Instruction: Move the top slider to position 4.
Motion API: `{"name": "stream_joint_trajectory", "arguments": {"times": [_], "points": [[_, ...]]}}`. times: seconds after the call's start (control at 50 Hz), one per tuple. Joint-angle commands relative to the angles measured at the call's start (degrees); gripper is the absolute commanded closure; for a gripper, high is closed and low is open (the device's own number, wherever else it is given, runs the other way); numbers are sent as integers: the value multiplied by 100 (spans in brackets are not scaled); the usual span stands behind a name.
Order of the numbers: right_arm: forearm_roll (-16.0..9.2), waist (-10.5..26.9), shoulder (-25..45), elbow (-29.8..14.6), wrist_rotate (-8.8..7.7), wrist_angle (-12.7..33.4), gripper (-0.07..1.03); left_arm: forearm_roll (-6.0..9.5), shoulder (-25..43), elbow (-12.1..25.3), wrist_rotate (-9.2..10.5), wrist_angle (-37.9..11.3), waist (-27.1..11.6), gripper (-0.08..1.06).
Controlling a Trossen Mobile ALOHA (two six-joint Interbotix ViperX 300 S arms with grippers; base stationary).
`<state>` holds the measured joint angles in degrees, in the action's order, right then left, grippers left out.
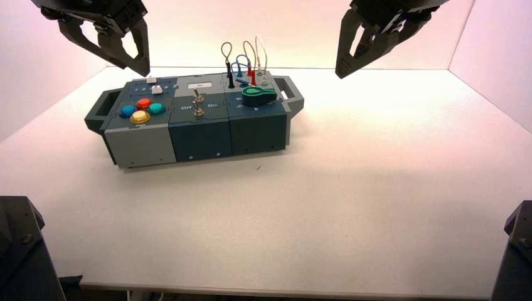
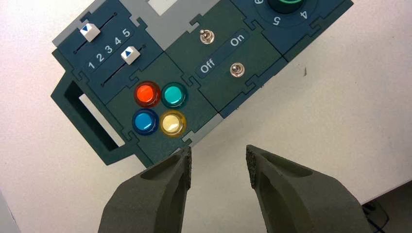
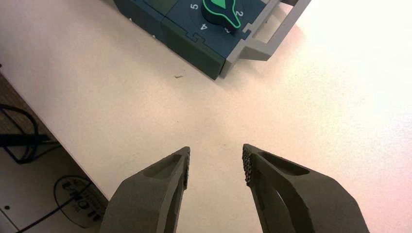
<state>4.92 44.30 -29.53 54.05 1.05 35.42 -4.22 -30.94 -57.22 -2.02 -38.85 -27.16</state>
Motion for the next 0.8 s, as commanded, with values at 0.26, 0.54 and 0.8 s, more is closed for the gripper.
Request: {"name": "stream_joint_trajectory", "arguments": {"times": [0.26,0.54,0.8], "points": [[9,-18,9,-105,-9,-18,39,9,-26,167,9,26,-35,37],[9,-18,35,-123,-9,0,39,9,-18,167,9,26,-26,37],[9,-18,35,-141,-9,0,39,0,-35,167,9,35,26,38]]}}
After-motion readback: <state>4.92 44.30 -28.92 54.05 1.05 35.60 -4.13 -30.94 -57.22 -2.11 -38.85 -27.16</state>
